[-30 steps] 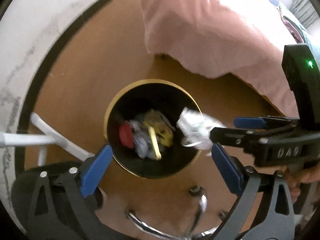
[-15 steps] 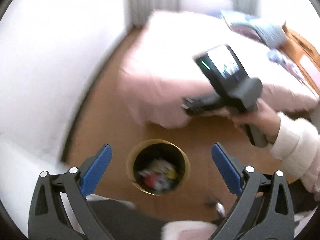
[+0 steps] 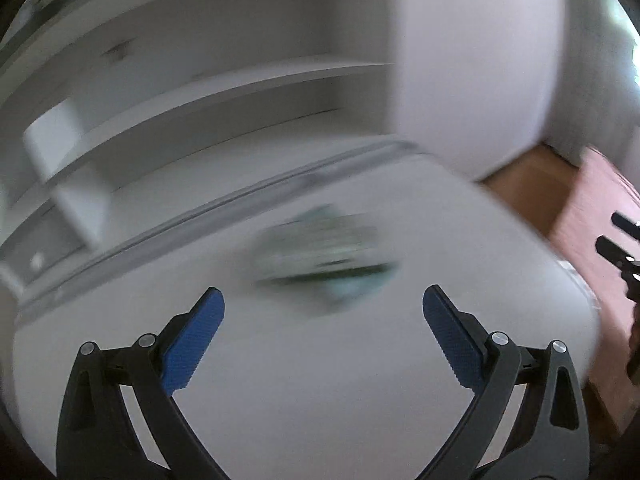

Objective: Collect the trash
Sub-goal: 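Move both open grippers back toward the desk, then grasp the green printed card packet with the right gripper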

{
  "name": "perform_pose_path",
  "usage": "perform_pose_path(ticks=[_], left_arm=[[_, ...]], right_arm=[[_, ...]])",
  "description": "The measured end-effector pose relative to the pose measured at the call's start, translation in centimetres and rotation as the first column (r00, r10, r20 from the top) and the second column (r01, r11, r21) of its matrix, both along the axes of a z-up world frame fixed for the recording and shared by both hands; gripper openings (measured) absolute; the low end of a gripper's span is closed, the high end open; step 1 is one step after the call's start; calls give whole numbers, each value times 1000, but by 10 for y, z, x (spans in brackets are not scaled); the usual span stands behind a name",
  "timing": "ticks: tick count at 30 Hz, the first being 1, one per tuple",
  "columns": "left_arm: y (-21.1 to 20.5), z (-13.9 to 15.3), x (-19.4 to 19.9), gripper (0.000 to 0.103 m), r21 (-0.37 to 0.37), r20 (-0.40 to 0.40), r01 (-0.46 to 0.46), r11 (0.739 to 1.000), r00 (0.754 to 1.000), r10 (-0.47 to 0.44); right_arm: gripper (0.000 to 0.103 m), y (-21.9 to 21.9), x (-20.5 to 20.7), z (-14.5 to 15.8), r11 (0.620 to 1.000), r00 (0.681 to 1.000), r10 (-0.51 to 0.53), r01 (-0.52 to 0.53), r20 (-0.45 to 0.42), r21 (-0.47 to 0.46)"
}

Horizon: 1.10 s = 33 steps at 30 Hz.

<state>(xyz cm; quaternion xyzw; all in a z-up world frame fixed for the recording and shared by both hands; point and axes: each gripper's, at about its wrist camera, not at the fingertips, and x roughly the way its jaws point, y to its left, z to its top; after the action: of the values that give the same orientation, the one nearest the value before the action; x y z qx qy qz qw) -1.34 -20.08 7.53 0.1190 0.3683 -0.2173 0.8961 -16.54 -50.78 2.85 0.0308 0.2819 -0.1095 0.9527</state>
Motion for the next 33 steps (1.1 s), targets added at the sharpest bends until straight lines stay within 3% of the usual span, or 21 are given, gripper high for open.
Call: perform_pose_path(ticks=[5, 11, 14, 19, 28, 30, 31, 33], left_arm=[[54, -6, 18, 97, -45, -45, -96, 994, 995, 94], [100, -21, 42, 97, -15, -66, -195, 981, 979, 194], [114, -27, 54, 97, -15, -84, -216, 976, 973, 215], [119, -41, 63, 97, 2, -94, -215, 977, 972, 214], [141, -45, 76, 97, -32, -123, -262, 964, 959, 257], [145, -47, 77, 97, -40, -133, -277, 960, 954, 270], [146, -47, 78, 96, -43, -136, -284, 958, 952, 276], [147, -47, 79, 97, -44, -139, -287, 957, 950, 279]], right_arm=[[96, 87, 98, 12, 958, 957, 287, -288, -48, -17], [96, 165, 173, 17, 882, 876, 467, -471, -122, -6], [96, 182, 197, 10, 848, 834, 523, -529, -175, 12], [96, 198, 215, -8, 812, 784, 573, -583, -240, 31], [96, 207, 229, -22, 781, 742, 579, -623, -339, -30], [85, 207, 231, -25, 789, 749, 559, -613, -355, -51], [69, 205, 232, -26, 798, 758, 547, -601, -355, -54], [62, 200, 231, -26, 811, 768, 543, -584, -339, -26]])
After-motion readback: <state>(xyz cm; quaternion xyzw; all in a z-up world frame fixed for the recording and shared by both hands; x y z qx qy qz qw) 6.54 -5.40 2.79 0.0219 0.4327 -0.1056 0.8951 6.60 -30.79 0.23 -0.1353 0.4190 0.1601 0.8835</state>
